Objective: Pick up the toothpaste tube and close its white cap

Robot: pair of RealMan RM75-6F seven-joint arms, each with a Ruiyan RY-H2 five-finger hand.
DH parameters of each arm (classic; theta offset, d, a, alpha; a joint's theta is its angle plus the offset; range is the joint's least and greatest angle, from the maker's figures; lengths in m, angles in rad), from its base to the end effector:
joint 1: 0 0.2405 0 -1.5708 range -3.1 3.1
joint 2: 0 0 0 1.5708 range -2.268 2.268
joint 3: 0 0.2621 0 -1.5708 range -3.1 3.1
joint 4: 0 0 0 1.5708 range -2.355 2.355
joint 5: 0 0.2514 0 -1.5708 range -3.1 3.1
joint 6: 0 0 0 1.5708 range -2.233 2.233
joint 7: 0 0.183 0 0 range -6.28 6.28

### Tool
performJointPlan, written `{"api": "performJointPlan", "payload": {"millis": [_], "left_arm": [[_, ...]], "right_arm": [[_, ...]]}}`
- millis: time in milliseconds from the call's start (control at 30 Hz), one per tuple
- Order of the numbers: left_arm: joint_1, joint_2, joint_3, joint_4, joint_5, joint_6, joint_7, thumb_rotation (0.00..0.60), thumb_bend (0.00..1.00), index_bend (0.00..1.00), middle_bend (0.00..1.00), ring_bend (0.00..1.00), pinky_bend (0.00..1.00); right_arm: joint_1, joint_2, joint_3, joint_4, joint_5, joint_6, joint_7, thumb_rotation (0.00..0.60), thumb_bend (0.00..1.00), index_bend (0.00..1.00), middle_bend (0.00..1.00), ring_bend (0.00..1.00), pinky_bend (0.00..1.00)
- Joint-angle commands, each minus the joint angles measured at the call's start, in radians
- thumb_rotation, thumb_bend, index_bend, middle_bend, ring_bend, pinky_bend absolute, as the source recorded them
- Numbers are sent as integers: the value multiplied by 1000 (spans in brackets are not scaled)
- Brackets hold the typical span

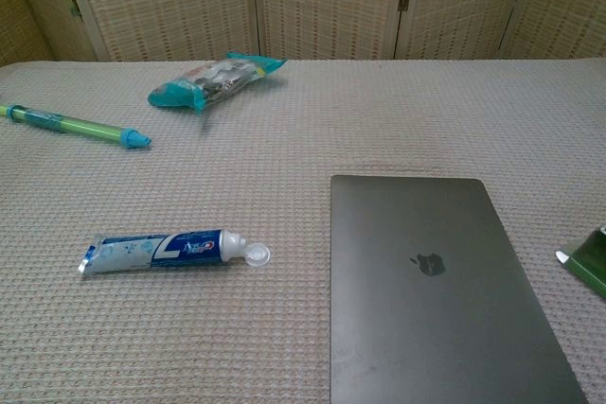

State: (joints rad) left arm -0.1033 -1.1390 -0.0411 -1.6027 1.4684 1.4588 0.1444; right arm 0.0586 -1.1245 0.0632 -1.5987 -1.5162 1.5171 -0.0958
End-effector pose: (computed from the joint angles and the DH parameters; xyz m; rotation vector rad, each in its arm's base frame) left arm -0.3361 0.2278 0.1140 -1.4315 -0.8289 -0.7834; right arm -0.3342 -0.2186 0.1299 1.3892 -0.8011 0.8458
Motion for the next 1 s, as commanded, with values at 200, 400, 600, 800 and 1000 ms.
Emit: {"api": "performJointPlan", "payload": {"millis": [200, 400, 600, 800, 1000], "left_arm": [[-2, -14, -5, 11, 6, 11, 3, 600, 263, 181, 171, 111, 0], [-8, -19, -8, 16, 22, 17, -5, 600, 266, 187, 171, 112, 0], [-30, -25, -16, 14, 42, 9, -1, 600, 267, 190, 171, 117, 0], [-94, -39, -24, 16, 87, -47, -18, 600, 267, 194, 171, 123, 0], [-172, -67, -34, 15, 130, -117, -33, 600, 267, 181, 171, 124, 0]], "right_arm": [[-1, 3, 3, 0, 1, 5, 6, 600, 481, 3, 43, 68, 46], [-11, 6, 8, 3, -3, 29, 21, 600, 481, 0, 43, 67, 46], [-19, 10, 10, 4, -3, 43, 29, 600, 481, 0, 43, 66, 46], [-21, 11, 12, 1, -10, 52, 32, 600, 481, 0, 43, 70, 46], [-23, 17, 16, -4, -8, 55, 38, 600, 481, 0, 43, 68, 46]]}}
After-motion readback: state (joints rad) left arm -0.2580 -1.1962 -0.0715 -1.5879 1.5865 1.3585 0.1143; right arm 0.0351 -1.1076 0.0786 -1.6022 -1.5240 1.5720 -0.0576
